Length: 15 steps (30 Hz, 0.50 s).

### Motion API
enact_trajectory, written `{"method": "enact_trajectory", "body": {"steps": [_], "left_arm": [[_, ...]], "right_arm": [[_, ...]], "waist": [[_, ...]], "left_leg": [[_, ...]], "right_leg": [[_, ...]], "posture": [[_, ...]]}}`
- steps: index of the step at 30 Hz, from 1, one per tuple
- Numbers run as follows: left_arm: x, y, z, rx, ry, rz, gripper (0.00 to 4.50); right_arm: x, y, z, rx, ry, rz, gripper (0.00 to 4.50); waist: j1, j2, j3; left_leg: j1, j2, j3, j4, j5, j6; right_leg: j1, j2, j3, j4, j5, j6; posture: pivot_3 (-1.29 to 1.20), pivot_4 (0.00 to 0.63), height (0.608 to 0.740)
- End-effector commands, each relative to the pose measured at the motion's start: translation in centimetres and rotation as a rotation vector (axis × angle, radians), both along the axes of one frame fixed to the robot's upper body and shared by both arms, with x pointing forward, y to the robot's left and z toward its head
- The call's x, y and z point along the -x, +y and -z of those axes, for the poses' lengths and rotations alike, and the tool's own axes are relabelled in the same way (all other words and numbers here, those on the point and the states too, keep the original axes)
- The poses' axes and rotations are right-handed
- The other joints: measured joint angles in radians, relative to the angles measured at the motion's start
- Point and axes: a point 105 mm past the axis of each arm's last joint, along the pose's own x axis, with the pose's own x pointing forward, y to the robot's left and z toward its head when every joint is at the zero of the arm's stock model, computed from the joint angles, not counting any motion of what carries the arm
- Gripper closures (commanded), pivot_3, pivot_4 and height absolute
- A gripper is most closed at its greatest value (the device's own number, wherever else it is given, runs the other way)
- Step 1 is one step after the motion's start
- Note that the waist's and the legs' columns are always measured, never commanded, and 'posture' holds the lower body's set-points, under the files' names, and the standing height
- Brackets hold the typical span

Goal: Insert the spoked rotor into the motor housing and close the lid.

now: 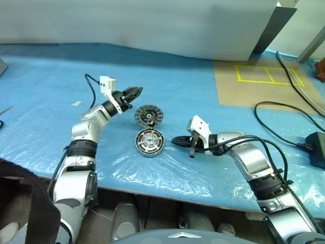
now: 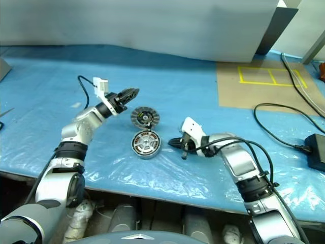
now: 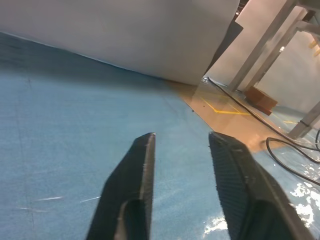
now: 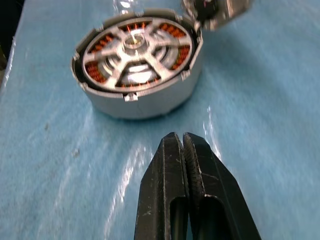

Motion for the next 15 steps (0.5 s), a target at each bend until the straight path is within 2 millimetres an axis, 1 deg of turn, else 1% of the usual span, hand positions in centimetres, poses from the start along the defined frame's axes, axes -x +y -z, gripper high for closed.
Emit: {"method": "enact_trajectory", "body": {"steps": [1,2,5,8,10,13,15], "left_arm": [[-0.1,-0.5,-0.6,-0.061,-0.064,0.069,4.12],[0.3,-0.9,-0.3,-0.082,-0.070,0.116,4.47],[1.9,-2.5,0.0,-0.122,-0.093,0.295,4.47],[3.1,-3.6,0.2,-0.158,-0.118,0.417,4.47],[4.1,-4.4,0.0,-0.178,-0.140,0.509,4.47],[5.0,-5.0,-0.6,-0.209,-0.173,0.594,4.47],[5.4,-5.0,-0.7,-0.241,-0.178,0.636,4.47]], "right_arm": [[0.2,-0.6,-1.1,-0.014,-0.040,0.027,4.41],[0.3,-0.7,-1.0,-0.011,-0.037,0.032,4.41],[0.7,-0.9,-0.4,-0.005,-0.022,0.048,4.41],[0.8,-0.9,-0.2,-0.007,-0.015,0.056,4.41],[0.8,-1.0,-0.1,0.005,-0.020,0.060,4.41],[0.8,-1.1,0.0,0.014,-0.021,0.063,4.41],[0.9,-1.1,0.1,0.013,-0.018,0.065,4.41]], "waist": [[0.001,0.000,0.000],[0.002,0.000,0.000],[0.007,0.000,0.000],[0.015,0.000,0.000],[0.019,0.000,0.000],[0.021,0.000,0.000],[0.021,0.000,0.000]], "left_leg": [[0.000,0.000,0.000,0.000,0.000,0.000],[0.000,0.000,0.000,-0.001,0.000,0.000],[0.000,0.000,0.000,-0.001,0.000,0.000],[0.000,0.000,0.000,-0.001,0.000,0.000],[0.000,0.000,0.000,-0.001,0.000,0.000],[0.000,0.000,0.000,-0.001,0.000,0.000],[0.000,0.000,0.000,-0.001,0.000,0.000]], "right_leg": [[0.000,0.000,0.000,0.000,0.000,0.000],[0.000,0.000,0.000,0.000,0.000,0.000],[0.000,0.000,-0.001,0.000,0.000,0.000],[0.000,0.000,-0.001,0.000,0.000,0.000],[0.000,0.000,-0.001,0.000,0.000,0.000],[0.000,-0.001,-0.001,0.000,0.000,0.000],[0.000,-0.001,-0.001,0.000,0.000,0.000]], "posture": [[0.00,0.150,0.740],[0.00,0.150,0.740],[0.00,0.150,0.740],[0.00,0.150,0.740],[0.00,0.150,0.740],[0.00,0.150,0.740],[0.00,0.150,0.740]]}}
